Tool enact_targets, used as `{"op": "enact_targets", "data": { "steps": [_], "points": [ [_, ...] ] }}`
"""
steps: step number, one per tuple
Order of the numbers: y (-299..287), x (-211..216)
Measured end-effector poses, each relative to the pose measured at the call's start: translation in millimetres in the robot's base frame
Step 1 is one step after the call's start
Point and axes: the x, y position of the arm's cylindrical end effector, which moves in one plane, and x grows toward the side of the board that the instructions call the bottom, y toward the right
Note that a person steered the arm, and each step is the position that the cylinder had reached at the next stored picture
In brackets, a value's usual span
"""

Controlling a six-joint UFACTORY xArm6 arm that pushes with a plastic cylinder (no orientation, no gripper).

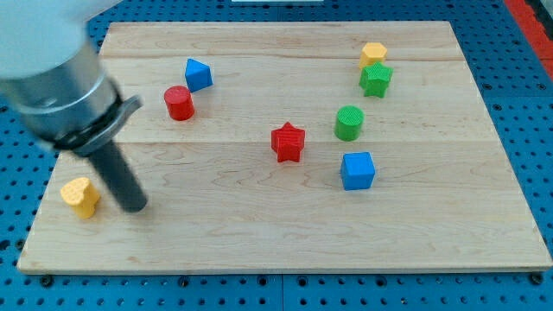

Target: Push the yellow hexagon into the green star

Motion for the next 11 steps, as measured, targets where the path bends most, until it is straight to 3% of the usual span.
{"op": "enact_targets", "data": {
  "steps": [1,4,5,6,10,11],
  "points": [
    [47.6,-109.0],
    [272.6,-289.7],
    [312.7,-256.9],
    [308.0,-198.8],
    [361.4,-139.5],
    [338.8,-122.5]
  ]
}}
